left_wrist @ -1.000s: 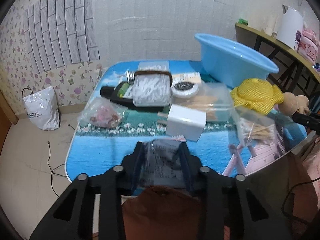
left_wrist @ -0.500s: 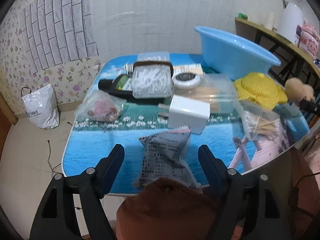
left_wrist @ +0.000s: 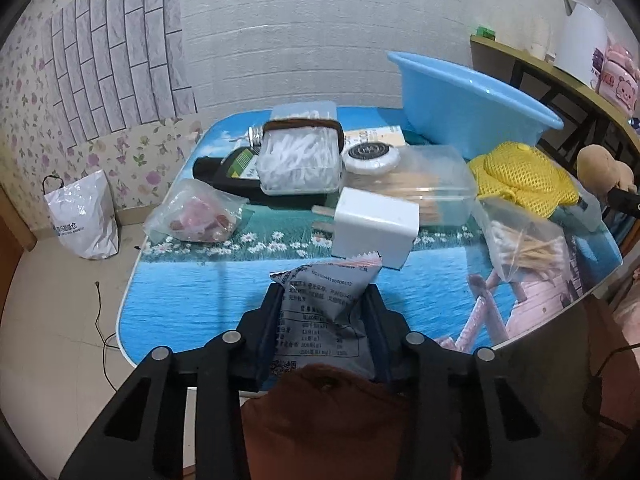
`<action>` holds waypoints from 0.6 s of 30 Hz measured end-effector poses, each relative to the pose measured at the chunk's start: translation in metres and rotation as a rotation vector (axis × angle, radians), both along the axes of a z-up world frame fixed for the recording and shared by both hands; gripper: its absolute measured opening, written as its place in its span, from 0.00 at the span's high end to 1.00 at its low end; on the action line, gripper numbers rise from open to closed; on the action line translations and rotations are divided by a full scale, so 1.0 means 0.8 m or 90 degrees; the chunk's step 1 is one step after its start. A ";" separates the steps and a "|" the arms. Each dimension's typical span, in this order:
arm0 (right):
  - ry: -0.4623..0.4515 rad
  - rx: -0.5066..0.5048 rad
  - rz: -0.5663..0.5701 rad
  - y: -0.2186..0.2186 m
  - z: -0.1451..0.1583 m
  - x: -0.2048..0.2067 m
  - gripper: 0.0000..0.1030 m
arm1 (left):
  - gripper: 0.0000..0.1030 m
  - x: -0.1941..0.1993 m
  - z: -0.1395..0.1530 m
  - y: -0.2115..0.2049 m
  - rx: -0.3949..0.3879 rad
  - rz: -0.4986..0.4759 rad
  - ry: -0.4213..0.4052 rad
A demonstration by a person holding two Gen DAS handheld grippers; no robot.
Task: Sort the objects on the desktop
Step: 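Carry the plush dog into the blue basin with the right tool while the left drops the packet there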
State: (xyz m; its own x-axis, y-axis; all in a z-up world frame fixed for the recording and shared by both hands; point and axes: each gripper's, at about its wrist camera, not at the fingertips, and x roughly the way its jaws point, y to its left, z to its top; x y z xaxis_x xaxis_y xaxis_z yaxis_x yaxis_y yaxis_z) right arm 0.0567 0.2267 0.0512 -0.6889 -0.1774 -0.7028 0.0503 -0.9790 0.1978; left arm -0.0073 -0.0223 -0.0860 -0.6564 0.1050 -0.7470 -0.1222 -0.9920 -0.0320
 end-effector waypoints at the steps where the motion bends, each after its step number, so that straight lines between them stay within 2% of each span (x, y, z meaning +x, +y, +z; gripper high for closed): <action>1: 0.007 -0.002 -0.003 0.000 0.004 0.001 0.25 | 0.63 0.001 0.006 -0.001 0.004 0.001 0.007; 8: 0.053 -0.008 0.005 -0.001 0.033 -0.003 0.25 | 0.63 -0.001 0.050 -0.001 0.022 0.002 0.047; 18: 0.074 0.004 0.022 0.002 0.050 -0.054 0.25 | 0.63 -0.041 0.097 0.036 0.043 -0.030 0.065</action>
